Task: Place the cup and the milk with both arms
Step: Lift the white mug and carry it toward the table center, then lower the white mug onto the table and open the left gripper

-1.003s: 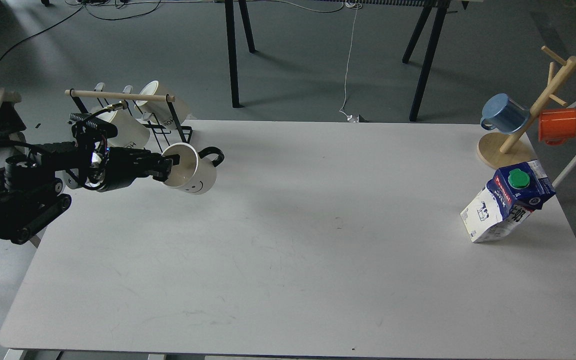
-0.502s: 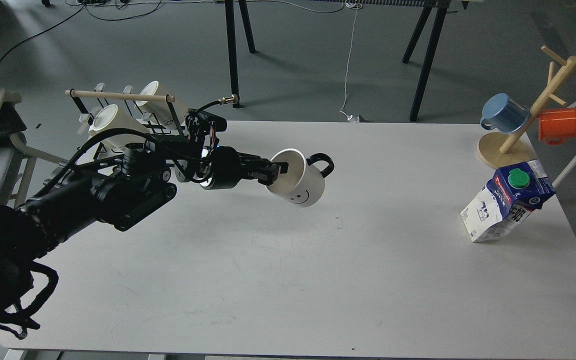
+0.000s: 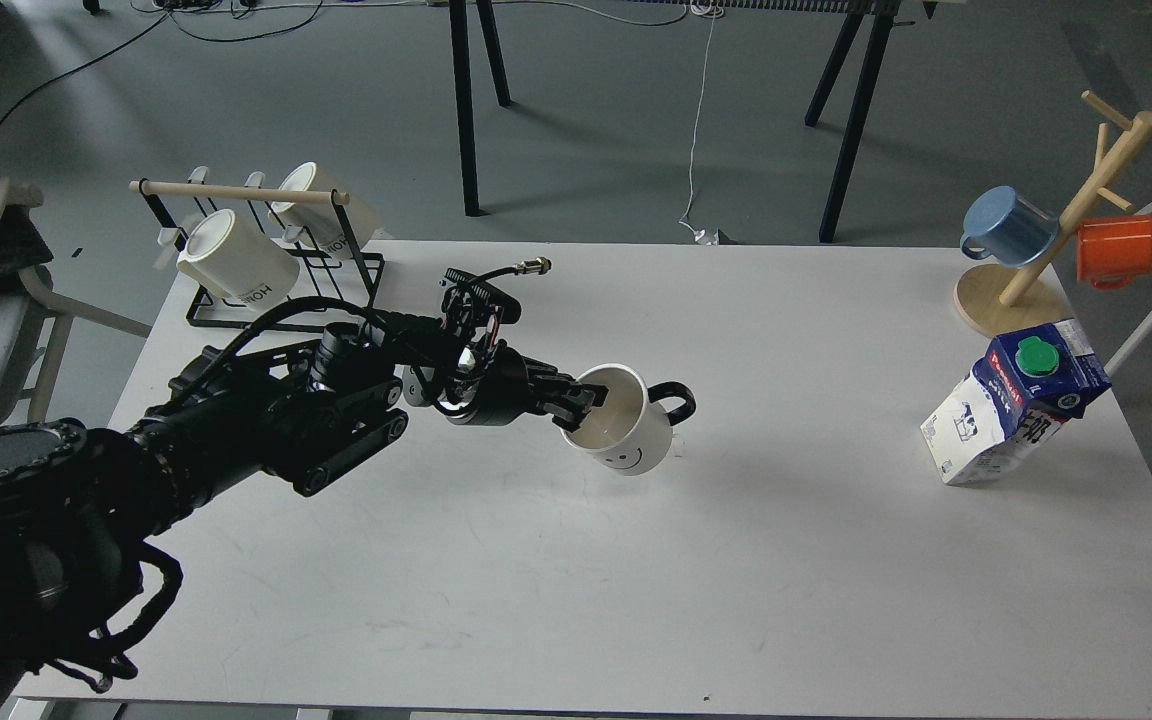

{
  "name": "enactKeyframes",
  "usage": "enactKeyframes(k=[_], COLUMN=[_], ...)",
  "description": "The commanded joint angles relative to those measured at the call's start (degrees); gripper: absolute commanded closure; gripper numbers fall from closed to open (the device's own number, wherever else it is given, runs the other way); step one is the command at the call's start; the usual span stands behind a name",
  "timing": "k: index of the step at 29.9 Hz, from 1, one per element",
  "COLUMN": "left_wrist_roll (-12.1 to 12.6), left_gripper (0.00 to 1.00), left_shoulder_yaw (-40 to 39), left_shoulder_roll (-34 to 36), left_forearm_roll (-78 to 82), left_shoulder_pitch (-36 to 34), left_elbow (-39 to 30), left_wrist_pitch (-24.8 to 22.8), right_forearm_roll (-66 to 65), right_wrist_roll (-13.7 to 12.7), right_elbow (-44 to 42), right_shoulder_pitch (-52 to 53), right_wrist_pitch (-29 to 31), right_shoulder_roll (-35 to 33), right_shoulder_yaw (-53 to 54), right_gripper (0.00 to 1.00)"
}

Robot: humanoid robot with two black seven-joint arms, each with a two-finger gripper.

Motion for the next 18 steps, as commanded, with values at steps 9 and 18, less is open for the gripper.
enactKeyframes(k=[9,18], left_wrist_roll=[0.0,0.0], left_gripper=[0.83,0.68], left_shoulder_yaw=[1.24,1.15], left_shoulder_roll=[0.32,1.37], left_forearm_roll=[1.25,0.82], left_shoulder_pitch=[0.14,0.05], left_elbow=[0.63,0.63], left_wrist_pitch=[-0.24,-0.33], right_forearm_roll=[-0.01,0.08], right_wrist_roll=[0.09,0.0], right_elbow=[-0.63,-0.63], right_shoulder_pitch=[-0.37,-0.37], right_wrist_pitch=[0.0,0.0], right_shoulder_roll=[0.1,0.1], right_shoulder_yaw=[-0.14,-0.14], right_gripper=[0.06,0.06])
